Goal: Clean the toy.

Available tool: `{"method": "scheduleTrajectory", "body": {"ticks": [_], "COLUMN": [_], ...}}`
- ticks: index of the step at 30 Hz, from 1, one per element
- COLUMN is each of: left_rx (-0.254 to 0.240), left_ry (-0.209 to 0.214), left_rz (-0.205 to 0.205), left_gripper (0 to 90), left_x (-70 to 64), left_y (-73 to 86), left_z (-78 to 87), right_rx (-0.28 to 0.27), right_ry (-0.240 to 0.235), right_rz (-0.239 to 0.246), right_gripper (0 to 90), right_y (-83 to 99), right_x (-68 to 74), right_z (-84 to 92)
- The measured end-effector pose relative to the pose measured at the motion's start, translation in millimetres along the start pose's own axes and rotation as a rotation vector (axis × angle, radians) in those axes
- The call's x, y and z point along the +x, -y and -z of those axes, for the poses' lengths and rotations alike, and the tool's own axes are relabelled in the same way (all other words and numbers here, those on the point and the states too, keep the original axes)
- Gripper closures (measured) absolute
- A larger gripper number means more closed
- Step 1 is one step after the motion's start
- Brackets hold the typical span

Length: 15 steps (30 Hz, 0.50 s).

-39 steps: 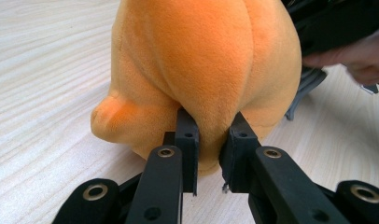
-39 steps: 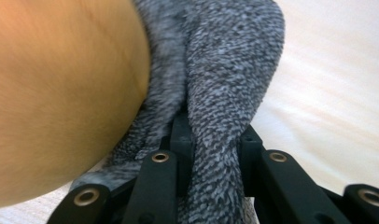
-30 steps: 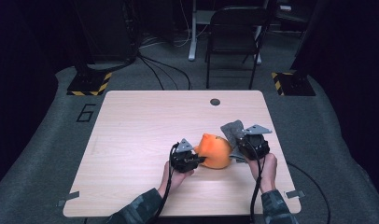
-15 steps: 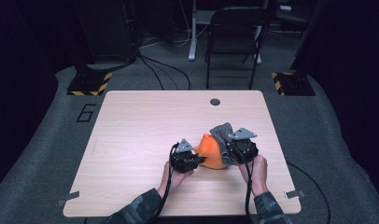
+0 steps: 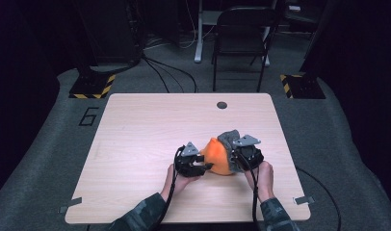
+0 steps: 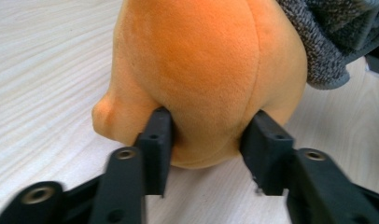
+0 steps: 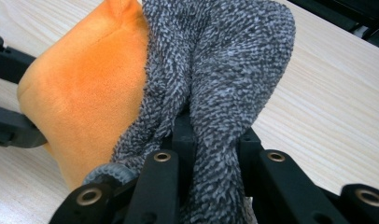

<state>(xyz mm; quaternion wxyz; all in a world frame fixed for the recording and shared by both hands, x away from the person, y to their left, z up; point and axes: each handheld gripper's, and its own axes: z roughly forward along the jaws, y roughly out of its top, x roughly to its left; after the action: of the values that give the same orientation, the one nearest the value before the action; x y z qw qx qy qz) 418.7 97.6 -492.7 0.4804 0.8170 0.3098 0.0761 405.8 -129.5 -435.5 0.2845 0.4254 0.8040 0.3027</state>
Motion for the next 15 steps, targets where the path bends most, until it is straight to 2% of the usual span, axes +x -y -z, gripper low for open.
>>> {"method": "scheduleTrajectory", "body": {"ticks": [2,4,6,8,11,12,15], "left_rx": [0.008,0.005,-0.003,0.006,0.023,0.042,0.066], "left_ry": [-0.012,-0.042,-0.039,-0.045,-0.048,-0.038,-0.047], "left_rz": [-0.039,-0.073,-0.083,-0.122,-0.138,-0.167,-0.217], "left_gripper": [43.4,40.1,38.5,34.6,32.7,32.8,31.0], "left_x": [0.4,-0.6,-0.1,1.8,3.8,4.7,3.9], "left_y": [-0.4,-0.7,-0.9,0.1,2.5,4.9,8.5], "left_z": [2.3,4.4,5.9,8.1,6.9,3.3,-3.8], "right_rx": [0.003,0.003,0.006,0.008,0.008,0.005,0.008], "right_ry": [-0.008,-0.008,-0.010,-0.009,-0.013,-0.014,-0.014], "right_rz": [-0.004,-0.004,-0.005,-0.007,-0.008,-0.010,-0.016], "right_gripper": [76.6,76.6,76.6,76.6,76.6,76.6,76.6], "right_y": [0.4,0.5,0.6,0.5,0.1,0.1,0.7], "right_x": [-0.2,-0.5,-0.6,-0.9,-2.1,-2.8,-3.8], "right_z": [-0.9,-1.1,-1.0,-1.4,-2.5,-3.0,-3.5]}}
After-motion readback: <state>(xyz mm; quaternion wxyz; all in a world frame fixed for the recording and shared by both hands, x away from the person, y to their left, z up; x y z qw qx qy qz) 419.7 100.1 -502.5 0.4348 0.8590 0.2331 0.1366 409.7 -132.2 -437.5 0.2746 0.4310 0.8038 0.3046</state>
